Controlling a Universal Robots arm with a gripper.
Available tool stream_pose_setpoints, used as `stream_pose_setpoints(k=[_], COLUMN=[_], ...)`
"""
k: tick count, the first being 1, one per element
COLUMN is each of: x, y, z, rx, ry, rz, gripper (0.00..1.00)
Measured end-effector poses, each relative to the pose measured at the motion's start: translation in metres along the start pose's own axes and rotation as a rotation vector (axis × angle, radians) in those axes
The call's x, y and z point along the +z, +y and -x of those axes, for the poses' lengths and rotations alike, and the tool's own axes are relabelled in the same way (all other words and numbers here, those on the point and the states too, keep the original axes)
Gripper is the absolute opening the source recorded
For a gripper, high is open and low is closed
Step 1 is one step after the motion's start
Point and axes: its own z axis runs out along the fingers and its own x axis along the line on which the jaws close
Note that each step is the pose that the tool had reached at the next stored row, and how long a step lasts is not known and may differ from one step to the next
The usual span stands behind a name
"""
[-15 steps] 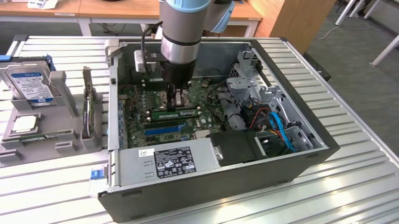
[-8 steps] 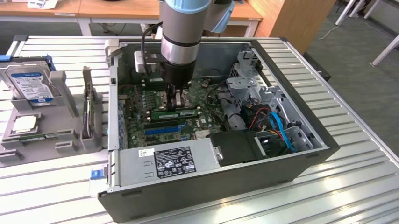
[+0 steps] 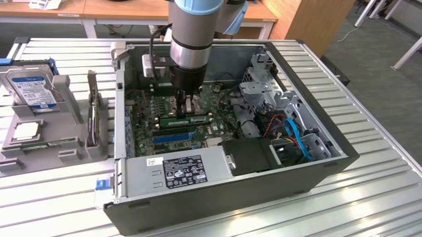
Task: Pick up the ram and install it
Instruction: 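Press down the ram until it locks into place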
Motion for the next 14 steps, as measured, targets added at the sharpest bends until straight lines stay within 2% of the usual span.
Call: stream_pose_setpoints(k=[14], x=[0.0024], y=[-0.0001], z=[-0.0001], rx=[0.0], ry=[0.0001], rz=[0.0], gripper=[0.1])
